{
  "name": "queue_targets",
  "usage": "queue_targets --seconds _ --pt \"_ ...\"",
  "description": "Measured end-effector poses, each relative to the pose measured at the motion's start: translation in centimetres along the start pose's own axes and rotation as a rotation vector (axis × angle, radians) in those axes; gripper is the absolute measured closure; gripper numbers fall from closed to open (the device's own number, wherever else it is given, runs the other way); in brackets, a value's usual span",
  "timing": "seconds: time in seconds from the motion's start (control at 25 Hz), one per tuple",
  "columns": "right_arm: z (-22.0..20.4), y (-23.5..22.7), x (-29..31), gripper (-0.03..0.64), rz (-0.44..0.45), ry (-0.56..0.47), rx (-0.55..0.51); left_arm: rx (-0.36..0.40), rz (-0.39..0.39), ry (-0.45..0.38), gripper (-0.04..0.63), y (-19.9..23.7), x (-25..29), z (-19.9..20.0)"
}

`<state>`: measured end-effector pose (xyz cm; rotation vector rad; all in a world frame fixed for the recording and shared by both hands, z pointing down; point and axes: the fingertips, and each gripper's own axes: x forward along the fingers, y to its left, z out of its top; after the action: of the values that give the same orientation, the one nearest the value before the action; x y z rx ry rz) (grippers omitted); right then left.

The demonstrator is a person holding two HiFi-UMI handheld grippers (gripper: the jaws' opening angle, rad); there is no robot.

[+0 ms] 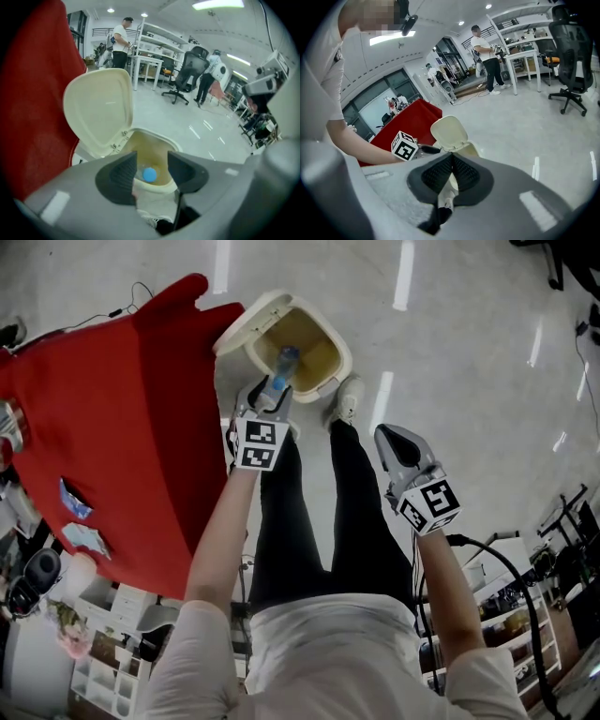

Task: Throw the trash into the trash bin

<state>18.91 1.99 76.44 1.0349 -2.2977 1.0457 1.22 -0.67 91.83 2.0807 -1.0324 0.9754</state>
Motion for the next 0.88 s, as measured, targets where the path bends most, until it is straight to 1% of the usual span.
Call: queue_targets --seconds 0.16,0.28,0.52,0.64,0.76,0.8,0.88 --pt "1.2 0.6 -0.6 0.617 0.002 -0.018 -0.015 0.006 0.001 0.005 0.374 -0.2 -1.1 0.2" --pt "2.2 1.1 -1.2 0.617 0.003 -0.029 -0.030 0.014 0.007 -0.014 0.383 -0.6 -2.6 1.5" --pt "5.1 3.7 -3.4 0.617 0.013 -0.050 -0.061 0.039 0.015 -0.064 0.433 -2.4 -8.9 5.3" --pt "7.0 5.1 -5.0 0.617 0.017 -0.064 -0.076 0.042 0.030 -0.096 0.469 -3.3 -12.9 7.9" --pt "8.7 6.4 -6.5 0.617 0.018 -0.077 -0.094 0.061 0.061 -0.132 0.565 -4.0 -17.0 10.5" --pt "9.3 6.8 -7.0 0.617 0.018 -0.082 -0.100 0.065 0.067 -0.143 0.584 -4.3 -18.3 11.3" --pt "10.4 7.5 -7.9 0.617 0.017 -0.090 -0.114 0.064 0.072 -0.161 0.588 -4.8 -20.6 12.4"
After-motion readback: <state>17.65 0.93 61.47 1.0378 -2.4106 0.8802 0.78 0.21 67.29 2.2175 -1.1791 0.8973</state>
